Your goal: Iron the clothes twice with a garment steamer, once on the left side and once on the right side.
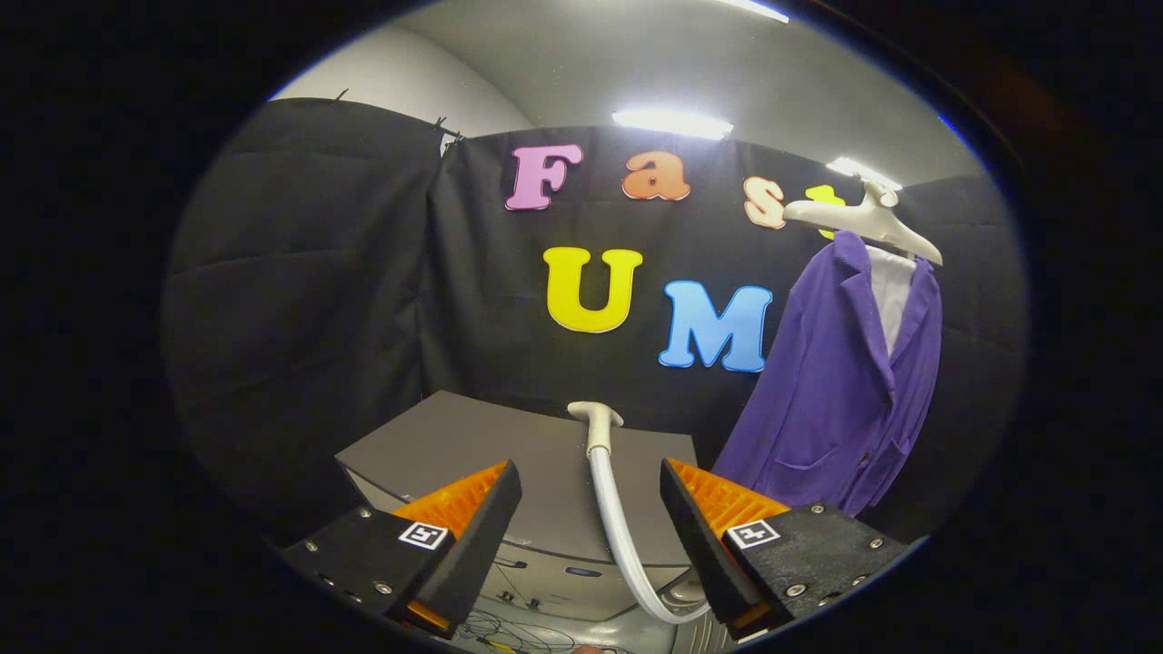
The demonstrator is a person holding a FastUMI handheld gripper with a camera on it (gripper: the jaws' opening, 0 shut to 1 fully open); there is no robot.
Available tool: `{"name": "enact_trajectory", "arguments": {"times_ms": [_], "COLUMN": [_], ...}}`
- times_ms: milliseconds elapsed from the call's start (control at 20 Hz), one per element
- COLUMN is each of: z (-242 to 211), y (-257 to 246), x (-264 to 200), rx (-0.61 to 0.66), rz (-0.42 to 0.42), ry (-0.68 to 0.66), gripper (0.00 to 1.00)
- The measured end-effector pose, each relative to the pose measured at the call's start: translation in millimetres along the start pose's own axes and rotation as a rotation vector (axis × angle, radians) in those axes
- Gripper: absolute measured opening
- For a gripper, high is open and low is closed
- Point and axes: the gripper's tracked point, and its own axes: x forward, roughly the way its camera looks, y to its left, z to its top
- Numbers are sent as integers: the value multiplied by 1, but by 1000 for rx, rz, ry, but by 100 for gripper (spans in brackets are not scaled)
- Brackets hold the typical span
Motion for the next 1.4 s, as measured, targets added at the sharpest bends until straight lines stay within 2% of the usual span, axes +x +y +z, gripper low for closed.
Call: {"name": "enact_trajectory", "arguments": {"times_ms": [200,350,700,800,950,1200,1400], "z": [2,-2,-20,-32,-47,-75,-95], "y": [11,1,-21,-18,-31,-37,-45], "x": [76,129,235,261,281,302,301], "rx": [16,36,198,209,169,161,178], "rz": [-14,-70,-154,-145,-185,-178,-200], "ry": [130,230,393,453,512,582,635], "gripper": [95,95,95,95,95,94,87]}}
